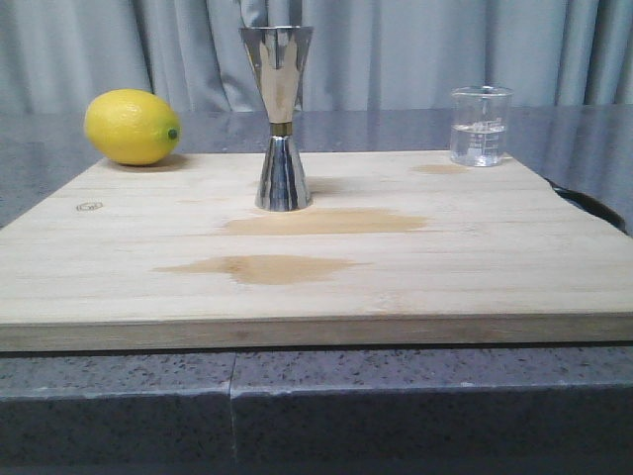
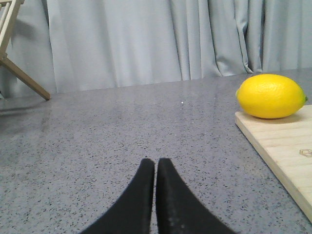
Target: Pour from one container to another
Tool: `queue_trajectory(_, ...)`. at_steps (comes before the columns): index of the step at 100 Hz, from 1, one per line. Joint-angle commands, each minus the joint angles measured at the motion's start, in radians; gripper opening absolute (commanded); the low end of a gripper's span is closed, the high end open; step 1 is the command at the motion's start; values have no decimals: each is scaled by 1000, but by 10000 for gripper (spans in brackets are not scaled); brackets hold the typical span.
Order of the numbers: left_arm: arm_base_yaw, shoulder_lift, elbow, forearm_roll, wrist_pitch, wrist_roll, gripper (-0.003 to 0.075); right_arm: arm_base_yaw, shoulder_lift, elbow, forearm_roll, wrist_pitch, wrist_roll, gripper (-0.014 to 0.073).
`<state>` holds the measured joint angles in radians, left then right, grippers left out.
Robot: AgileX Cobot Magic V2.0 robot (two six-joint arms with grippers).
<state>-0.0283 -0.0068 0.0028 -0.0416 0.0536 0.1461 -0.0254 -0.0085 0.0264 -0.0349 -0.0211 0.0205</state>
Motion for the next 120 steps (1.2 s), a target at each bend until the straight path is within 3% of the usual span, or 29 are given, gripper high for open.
queue_trajectory(1,3,-25,4,-3,-76,-5,-19,-5,-22,16,0,-77,-9,-71)
queue_trajectory(99,3,-25,4,-17,-120,-5,-19,-5,-22,16,-2,-93,-9,-71)
queue_trajectory(110,3,-25,4,-132,-185,-9,-19,-5,-22,-11,-1,-76,-9,-71)
queue_trajectory(120,3,-25,-20,-189,-192,-9,-19,-5,-22,-75,7,34,-9,-71)
